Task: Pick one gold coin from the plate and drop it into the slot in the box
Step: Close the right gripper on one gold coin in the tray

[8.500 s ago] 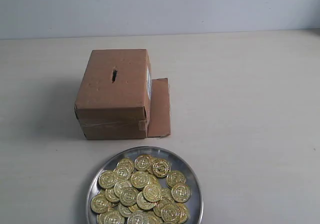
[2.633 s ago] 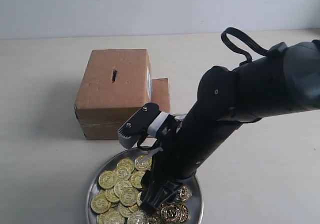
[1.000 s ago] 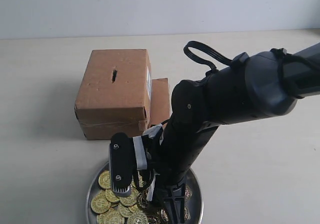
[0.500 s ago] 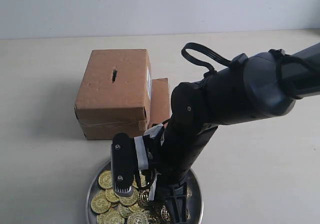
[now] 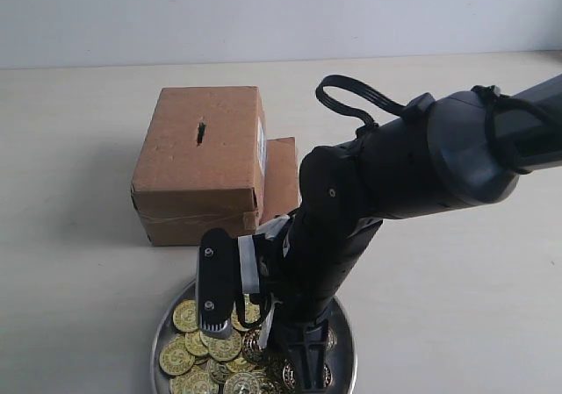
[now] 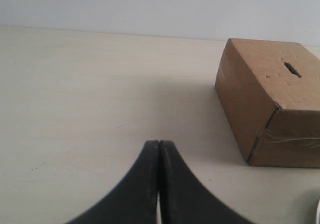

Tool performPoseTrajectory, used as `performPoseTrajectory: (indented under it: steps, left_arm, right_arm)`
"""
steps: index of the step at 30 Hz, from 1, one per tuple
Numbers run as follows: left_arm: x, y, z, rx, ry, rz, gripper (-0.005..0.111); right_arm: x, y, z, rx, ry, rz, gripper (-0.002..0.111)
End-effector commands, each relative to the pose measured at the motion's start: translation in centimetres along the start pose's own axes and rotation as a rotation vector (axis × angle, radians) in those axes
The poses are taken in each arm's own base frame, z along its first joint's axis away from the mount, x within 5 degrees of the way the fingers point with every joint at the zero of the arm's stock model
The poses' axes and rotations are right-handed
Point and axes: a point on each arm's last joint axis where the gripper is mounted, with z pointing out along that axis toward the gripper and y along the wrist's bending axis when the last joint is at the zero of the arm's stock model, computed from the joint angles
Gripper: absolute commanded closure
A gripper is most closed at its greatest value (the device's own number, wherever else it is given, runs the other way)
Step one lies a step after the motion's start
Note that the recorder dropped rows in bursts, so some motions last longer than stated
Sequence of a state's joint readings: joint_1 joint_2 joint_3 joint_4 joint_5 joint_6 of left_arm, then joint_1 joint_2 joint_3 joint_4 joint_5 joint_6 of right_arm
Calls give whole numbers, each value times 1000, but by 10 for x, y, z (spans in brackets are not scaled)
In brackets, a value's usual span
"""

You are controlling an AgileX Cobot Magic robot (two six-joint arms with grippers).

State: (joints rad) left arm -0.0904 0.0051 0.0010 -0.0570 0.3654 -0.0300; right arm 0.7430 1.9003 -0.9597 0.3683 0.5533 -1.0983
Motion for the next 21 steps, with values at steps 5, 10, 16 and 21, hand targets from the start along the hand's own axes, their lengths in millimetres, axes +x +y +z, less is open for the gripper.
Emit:
performPoseTrajectory:
  steps: [5,10,16,21]
  left_arm:
    - [-2,0,0,3,-19,-6,107]
    - [-2,0,0,3,-19,-6,107]
    - [-2,0,0,3,-19,-6,107]
    - [-2,0,0,3,-19,-6,107]
  right_arm:
    - [0,-1,-2,16,15,93,62]
    - [3,0,-3,6,43,135,58]
    - [3,0,-3,7,44,142,62]
    - [3,0,-3,7,44,142,79]
